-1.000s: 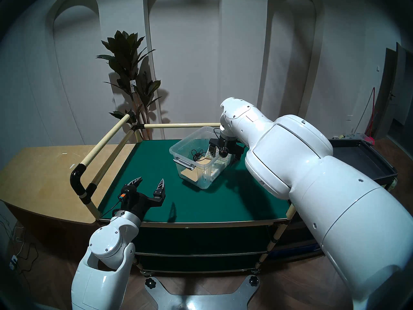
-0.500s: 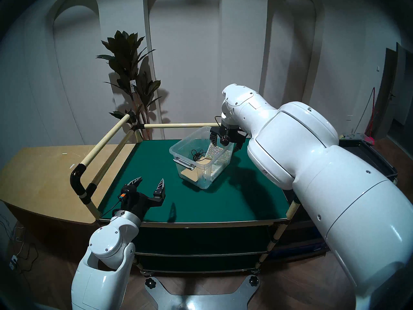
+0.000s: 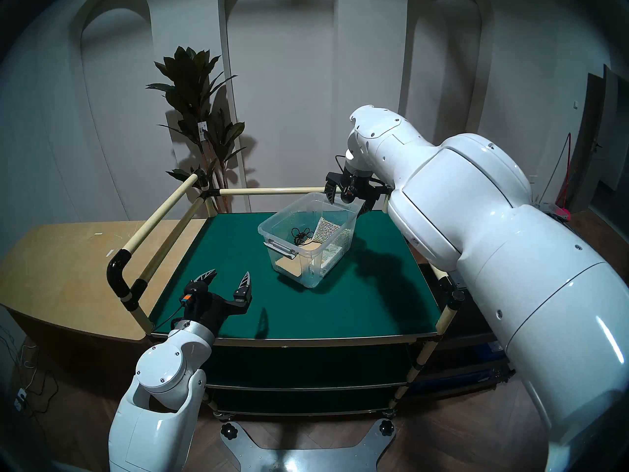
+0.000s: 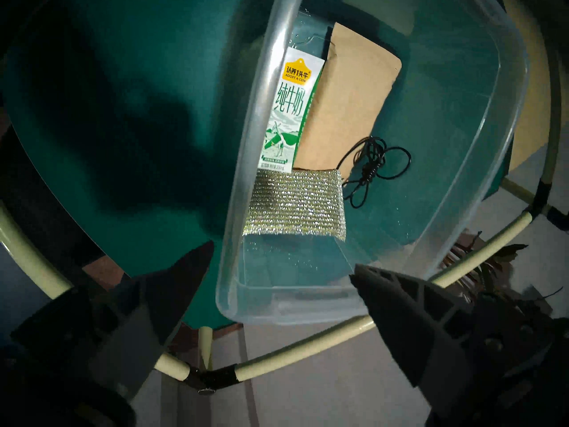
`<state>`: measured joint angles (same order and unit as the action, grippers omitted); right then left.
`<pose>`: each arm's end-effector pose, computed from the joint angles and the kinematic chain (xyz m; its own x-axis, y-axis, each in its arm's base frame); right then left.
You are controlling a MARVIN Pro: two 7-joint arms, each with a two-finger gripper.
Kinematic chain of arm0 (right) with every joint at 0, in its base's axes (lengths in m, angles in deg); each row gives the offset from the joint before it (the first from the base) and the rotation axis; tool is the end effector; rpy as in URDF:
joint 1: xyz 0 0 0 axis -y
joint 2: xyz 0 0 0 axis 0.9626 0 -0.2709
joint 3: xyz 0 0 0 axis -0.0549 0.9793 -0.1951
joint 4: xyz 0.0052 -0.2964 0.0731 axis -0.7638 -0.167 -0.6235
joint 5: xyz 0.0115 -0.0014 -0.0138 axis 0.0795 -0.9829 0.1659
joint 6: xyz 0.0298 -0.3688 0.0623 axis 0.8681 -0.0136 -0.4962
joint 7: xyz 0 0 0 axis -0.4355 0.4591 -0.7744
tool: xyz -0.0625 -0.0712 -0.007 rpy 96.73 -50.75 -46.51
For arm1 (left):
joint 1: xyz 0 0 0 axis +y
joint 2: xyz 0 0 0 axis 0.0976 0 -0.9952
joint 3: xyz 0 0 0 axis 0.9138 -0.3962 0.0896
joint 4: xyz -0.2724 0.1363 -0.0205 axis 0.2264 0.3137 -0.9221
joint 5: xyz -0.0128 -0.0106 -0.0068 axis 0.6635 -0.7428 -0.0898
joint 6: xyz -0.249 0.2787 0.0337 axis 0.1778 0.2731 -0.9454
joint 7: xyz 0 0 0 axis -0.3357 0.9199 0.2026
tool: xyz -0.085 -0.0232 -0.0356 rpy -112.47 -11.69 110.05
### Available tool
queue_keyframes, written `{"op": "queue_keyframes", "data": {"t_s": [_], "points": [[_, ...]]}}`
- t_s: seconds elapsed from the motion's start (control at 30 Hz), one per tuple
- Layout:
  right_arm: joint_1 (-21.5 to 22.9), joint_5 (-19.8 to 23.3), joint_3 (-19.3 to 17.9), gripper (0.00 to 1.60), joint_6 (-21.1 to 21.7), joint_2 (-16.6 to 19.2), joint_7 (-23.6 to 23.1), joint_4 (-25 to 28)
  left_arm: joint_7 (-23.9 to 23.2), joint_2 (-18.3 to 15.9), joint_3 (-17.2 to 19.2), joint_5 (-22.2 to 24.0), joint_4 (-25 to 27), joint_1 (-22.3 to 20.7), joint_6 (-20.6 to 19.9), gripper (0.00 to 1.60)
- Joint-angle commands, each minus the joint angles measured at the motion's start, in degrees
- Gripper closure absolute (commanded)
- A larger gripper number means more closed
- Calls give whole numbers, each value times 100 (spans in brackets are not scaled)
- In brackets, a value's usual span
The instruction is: Put the storage box onto the shelf
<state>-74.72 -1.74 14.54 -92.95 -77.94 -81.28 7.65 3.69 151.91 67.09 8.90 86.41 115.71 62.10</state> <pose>0.7197 0.0323 -0.0676 -0.8332 0.4410 -0.3335 0.3651 0.8918 0.2672 0.3810 -0.0184 -0.2949 0.0475 0.0238 0.9986 -0.1445 -0.9890 0.0305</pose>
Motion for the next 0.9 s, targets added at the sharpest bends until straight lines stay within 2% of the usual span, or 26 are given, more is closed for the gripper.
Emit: {"op": "queue_keyframes", "data": {"t_s": [0.0, 0.3, 0.43, 0.7, 0.87], "points": [[481, 69, -93, 0, 31, 367, -237, 27, -3, -4, 8, -2, 107, -55, 33, 0], [935, 346, -431, 0, 70, 797, -26, 27, 1, -4, 6, 0, 87, -51, 29, 0], [1002, 493, -614, 0, 101, 1012, 31, 27, 2, -3, 5, 0, 75, -49, 26, 0], [877, 823, -1013, 0, 172, 1345, 50, 27, 6, -3, 4, 2, 49, -49, 25, 0], [761, 1052, -1276, 0, 196, 1412, 92, 27, 8, -2, 3, 2, 33, -50, 26, 0]]}}
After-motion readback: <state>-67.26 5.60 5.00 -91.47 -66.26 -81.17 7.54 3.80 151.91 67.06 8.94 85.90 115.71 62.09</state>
